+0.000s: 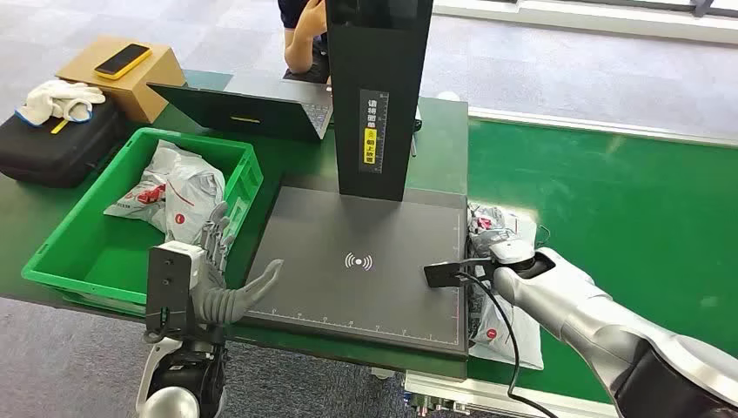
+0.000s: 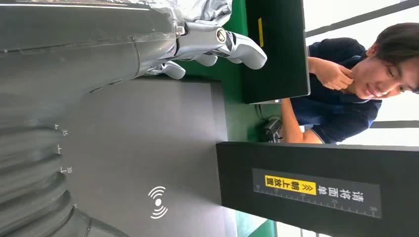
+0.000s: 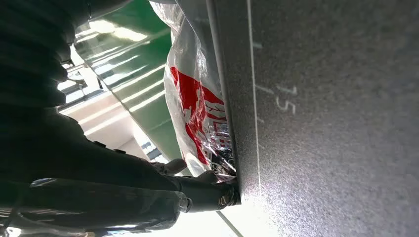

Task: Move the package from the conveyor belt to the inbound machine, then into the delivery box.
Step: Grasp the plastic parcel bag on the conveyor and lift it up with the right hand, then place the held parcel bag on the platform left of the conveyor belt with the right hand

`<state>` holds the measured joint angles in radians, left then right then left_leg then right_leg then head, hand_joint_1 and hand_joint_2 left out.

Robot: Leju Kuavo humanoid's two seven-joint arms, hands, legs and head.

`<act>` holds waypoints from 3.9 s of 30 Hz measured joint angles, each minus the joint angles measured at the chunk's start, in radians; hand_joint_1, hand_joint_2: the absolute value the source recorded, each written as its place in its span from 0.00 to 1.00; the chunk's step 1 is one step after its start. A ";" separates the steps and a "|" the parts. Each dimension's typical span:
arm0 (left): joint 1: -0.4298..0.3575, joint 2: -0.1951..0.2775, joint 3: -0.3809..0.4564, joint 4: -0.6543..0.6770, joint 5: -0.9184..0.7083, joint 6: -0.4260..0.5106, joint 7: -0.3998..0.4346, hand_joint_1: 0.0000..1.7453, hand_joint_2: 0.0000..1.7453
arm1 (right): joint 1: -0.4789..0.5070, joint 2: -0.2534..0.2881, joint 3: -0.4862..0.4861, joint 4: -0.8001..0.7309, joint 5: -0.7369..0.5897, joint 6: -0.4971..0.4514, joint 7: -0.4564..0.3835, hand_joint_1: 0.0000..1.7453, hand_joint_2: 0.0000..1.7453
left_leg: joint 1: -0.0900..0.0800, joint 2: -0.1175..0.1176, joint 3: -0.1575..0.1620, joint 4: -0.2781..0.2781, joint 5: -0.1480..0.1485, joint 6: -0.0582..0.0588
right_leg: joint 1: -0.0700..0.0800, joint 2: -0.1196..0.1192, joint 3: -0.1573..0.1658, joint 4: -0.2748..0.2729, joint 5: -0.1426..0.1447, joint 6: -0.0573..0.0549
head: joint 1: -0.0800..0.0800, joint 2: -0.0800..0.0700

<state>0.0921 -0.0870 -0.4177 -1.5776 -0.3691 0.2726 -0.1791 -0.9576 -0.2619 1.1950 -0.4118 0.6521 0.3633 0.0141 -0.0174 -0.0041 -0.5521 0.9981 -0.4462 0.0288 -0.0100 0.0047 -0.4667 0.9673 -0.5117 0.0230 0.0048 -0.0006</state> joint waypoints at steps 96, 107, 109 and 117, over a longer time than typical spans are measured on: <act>0.071 0.000 0.034 -0.092 -0.027 0.017 -0.031 0.00 1.00 | 0.314 0.065 -0.851 -0.918 -0.003 -0.308 -0.130 1.00 1.00 | 0.003 -0.001 -0.001 -0.001 -0.009 0.003 | 0.004 -0.001 0.008 -0.009 -0.005 0.001 | 0.000 0.000; 0.047 -0.011 0.011 -0.072 -0.021 -0.008 -0.016 0.00 1.00 | 0.203 0.225 -0.644 -0.457 -0.082 -0.266 -0.161 1.00 1.00 | 0.003 -0.001 -0.001 -0.001 -0.009 0.002 | 0.004 -0.001 0.007 -0.007 -0.005 0.001 | 0.000 0.000; 0.044 -0.011 0.009 -0.069 -0.020 -0.012 -0.015 0.00 1.00 | 0.192 0.252 -0.619 -0.390 -0.096 -0.265 -0.162 1.00 1.00 | 0.003 -0.001 -0.001 -0.001 -0.009 0.002 | 0.004 -0.001 0.007 -0.007 -0.006 0.001 | 0.000 0.000; 0.035 -0.012 0.008 -0.053 -0.016 -0.027 -0.014 0.00 1.00 | 0.169 0.316 -0.559 -0.220 -0.129 -0.282 -0.150 0.00 1.00 | 0.003 -0.001 -0.002 -0.001 -0.009 0.002 | 0.004 -0.001 0.006 -0.008 -0.006 0.000 | 0.000 0.000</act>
<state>0.1268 -0.0992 -0.4094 -1.6307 -0.3850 0.2452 -0.1932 -0.7883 0.0544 0.6356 -0.6314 0.5234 0.0812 -0.1354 -0.0142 -0.0054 -0.5541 0.9973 -0.4548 0.0311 -0.0065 0.0035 -0.4610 0.9597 -0.5173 0.0235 0.0045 -0.0005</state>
